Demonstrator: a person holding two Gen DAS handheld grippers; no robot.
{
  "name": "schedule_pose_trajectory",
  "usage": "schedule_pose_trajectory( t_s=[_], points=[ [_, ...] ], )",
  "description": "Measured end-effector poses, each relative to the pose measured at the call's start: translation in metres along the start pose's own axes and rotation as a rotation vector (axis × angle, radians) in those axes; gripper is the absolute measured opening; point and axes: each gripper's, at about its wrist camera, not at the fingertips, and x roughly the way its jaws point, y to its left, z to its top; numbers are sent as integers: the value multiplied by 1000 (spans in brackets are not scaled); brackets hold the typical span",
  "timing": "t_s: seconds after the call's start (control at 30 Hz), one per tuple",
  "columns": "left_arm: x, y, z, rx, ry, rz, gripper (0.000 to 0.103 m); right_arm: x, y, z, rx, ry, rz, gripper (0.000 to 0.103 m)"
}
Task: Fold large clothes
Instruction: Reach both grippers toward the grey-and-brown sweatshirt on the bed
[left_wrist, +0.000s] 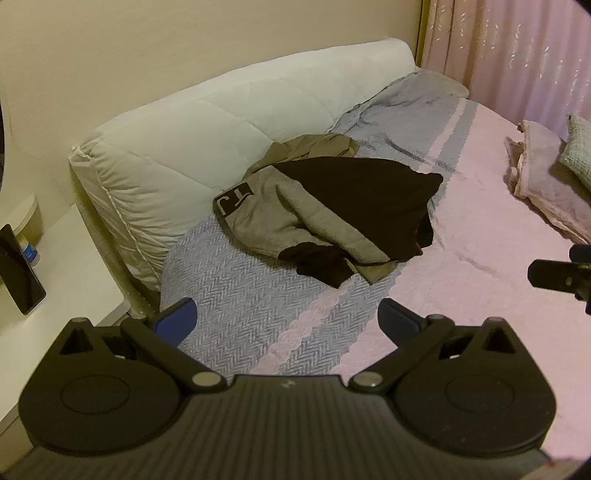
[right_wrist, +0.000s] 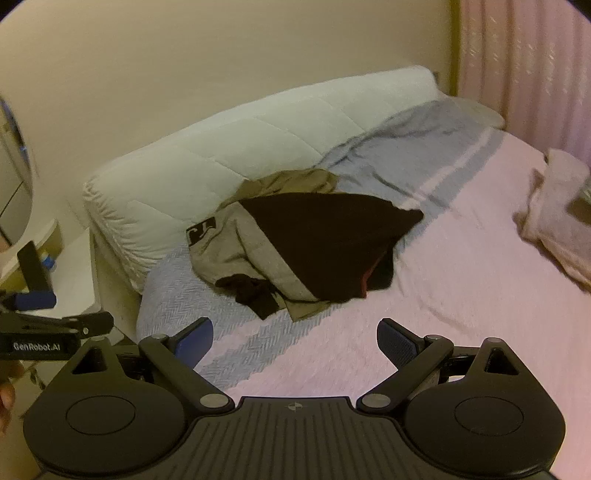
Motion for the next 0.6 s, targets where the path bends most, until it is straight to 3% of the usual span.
schedule_pose_trajectory(
  t_s=[0.33, 0.47, 0.6],
  points=[
    [38, 19, 17, 89, -9, -2, 102, 33, -3, 13, -83, -14, 20, 93],
    [77, 38, 36, 148, -10, -28, 102, 55, 2, 28, -92, -35, 11, 92],
    [131, 62, 59, 187, 10, -69, 102, 96, 7, 43, -112, -5, -27, 82]
  ],
)
